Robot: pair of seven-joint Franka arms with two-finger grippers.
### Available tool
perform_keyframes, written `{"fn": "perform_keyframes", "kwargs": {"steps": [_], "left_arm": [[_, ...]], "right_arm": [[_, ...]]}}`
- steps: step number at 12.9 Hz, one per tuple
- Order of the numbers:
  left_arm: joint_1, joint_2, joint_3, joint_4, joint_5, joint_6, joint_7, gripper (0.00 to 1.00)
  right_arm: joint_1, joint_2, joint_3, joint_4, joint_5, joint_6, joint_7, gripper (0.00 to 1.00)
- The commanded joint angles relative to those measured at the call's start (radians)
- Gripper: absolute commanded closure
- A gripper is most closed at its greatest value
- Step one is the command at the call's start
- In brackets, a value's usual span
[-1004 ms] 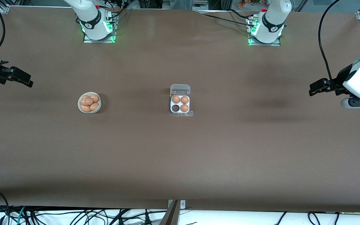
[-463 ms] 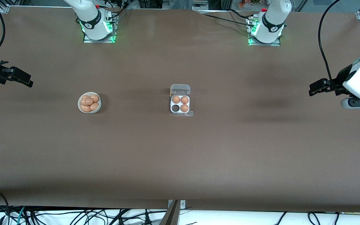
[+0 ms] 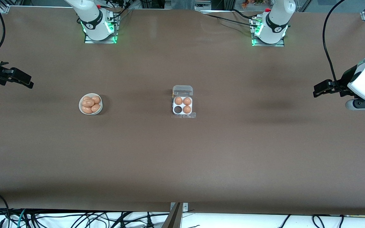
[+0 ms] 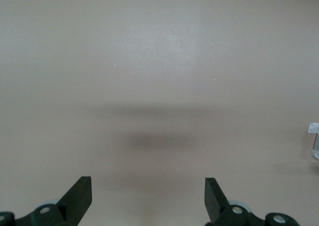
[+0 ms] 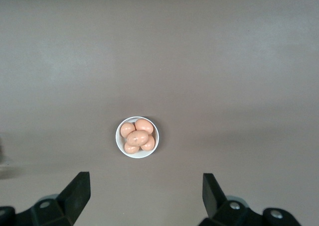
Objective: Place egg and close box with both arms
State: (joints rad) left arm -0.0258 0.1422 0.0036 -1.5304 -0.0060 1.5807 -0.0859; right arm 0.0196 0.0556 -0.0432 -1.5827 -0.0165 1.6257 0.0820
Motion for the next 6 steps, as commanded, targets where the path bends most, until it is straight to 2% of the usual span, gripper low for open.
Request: {"fn": "perform_keyframes", "kwargs": {"steps": [1,6], "left_arm": [[0.006,0.014,-0.002,0.03,0.003,-0.007,0.015,0.0],[0.006,0.014,-0.002,0.03,0.004,-0.007,0.015,0.0]], "right_arm": [[0.0,-0.002,0.0,0.006,-0.003,-0.004,-0.004,0.0],[0.0,-0.002,0.0,0.001,-0.003,-0.006,-0.004,0.0]]}}
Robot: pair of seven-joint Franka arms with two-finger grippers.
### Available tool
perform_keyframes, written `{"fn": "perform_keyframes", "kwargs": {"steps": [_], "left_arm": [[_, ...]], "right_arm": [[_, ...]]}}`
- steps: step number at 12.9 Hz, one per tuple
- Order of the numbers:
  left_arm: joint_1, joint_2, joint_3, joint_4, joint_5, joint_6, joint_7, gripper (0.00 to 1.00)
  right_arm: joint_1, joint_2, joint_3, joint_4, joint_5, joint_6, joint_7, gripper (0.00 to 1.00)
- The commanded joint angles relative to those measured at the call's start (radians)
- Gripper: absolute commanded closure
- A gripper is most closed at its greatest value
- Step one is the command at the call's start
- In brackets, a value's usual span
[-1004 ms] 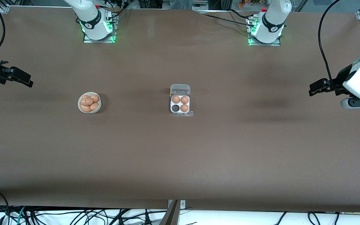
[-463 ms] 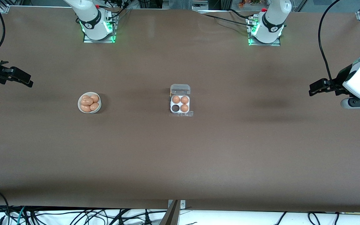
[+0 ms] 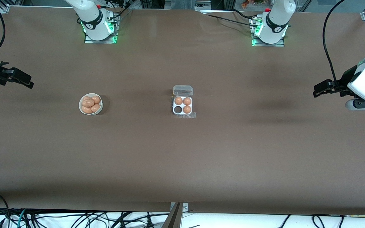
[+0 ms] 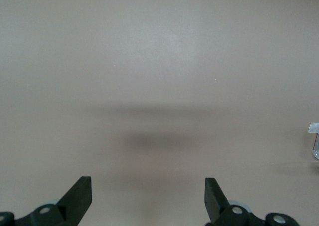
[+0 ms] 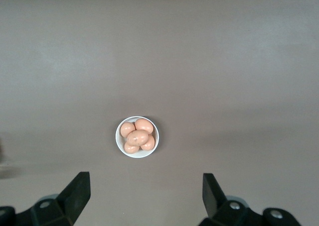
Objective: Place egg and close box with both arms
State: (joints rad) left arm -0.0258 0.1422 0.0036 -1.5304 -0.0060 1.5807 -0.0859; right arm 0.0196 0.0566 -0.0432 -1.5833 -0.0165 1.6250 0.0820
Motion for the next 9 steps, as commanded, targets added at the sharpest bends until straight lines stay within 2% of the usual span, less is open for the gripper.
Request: {"fn": "perform_keyframes", "kwargs": {"steps": [1,9], "left_arm": [[0.006,0.014,-0.002,0.03,0.003,-0.007,0.015,0.0],[0.006,0.014,-0.002,0.03,0.0,-0.007,0.015,0.0]], "right_arm": [[0.0,-0.003,0.0,0.002,-0.003,-0.005,-0.004,0.0],[0.002,0.009,0.003,0.002,-0.003,-0.004,-0.011,0.0]]}}
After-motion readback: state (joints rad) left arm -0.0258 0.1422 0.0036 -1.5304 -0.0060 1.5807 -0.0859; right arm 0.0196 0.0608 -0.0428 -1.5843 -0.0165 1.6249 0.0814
